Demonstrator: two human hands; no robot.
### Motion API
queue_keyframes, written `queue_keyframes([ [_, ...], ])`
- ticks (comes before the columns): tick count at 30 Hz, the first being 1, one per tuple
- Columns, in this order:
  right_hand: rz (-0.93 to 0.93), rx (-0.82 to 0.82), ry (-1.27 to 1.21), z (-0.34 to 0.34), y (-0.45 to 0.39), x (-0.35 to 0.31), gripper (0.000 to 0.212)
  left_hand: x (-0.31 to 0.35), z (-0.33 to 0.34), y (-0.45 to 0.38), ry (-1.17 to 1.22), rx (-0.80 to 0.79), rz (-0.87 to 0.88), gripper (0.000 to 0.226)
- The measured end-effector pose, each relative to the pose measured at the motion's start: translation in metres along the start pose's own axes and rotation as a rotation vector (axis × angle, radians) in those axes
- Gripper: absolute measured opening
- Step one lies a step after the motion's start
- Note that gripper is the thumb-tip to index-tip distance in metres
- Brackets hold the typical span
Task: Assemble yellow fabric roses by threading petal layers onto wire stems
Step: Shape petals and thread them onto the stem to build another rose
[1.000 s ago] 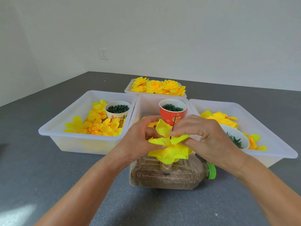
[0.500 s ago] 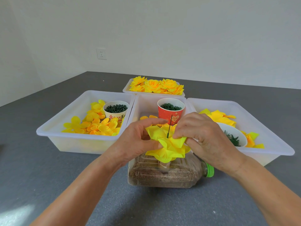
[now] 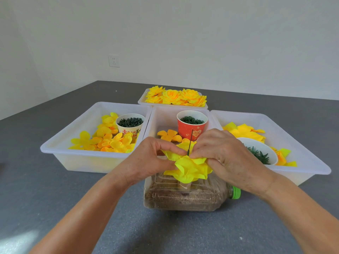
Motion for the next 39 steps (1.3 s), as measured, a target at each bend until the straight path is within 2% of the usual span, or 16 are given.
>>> queue_keyframes([
  [6,0.123,-0.064,-0.012,-0.003,0.002,-0.002,0.036,0.006,-0.006,0.001,-0.16,-0.116,0.032,0.034],
  [10,0.171,-0.055,-0.051,-0.003,0.0,-0.004,0.037,0.009,-0.01,0.003,-0.084,-0.171,-0.031,0.036],
  [13,0.198,-0.001,-0.074,0.0,-0.002,-0.005,0.027,0.009,-0.006,0.003,-0.031,-0.094,-0.079,0.024],
  [17,0.287,0.072,-0.147,0.01,-0.003,-0.003,0.021,0.004,0.005,0.001,-0.006,0.004,-0.035,0.03],
  [22,0.536,0.106,-0.323,0.017,-0.003,0.0,0.008,0.003,0.007,-0.002,-0.021,0.064,0.007,0.004],
  [26,0.605,0.084,-0.377,0.019,-0.002,0.002,0.01,0.002,0.006,-0.006,-0.118,0.05,0.061,0.012],
  [33,0.704,0.051,-0.354,0.024,0.0,0.002,0.01,0.01,0.009,-0.008,-0.32,0.076,0.223,0.005],
  [37,0.752,0.045,-0.308,0.026,0.001,0.003,0.004,0.009,0.014,-0.009,-0.31,0.127,0.205,0.015],
  [39,0.761,0.053,-0.323,0.026,0.001,0.002,0.005,0.008,0.015,-0.009,-0.258,0.155,0.172,0.013],
])
Point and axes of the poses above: each hand's wrist, its own y-axis away from the middle knuckle, its own z-axis out of the palm, x = y × z, the point moved 2 cm from there along -y, towards the middle knuckle, and after that the axes turned 11 degrees about x, right-handed, at the moved point
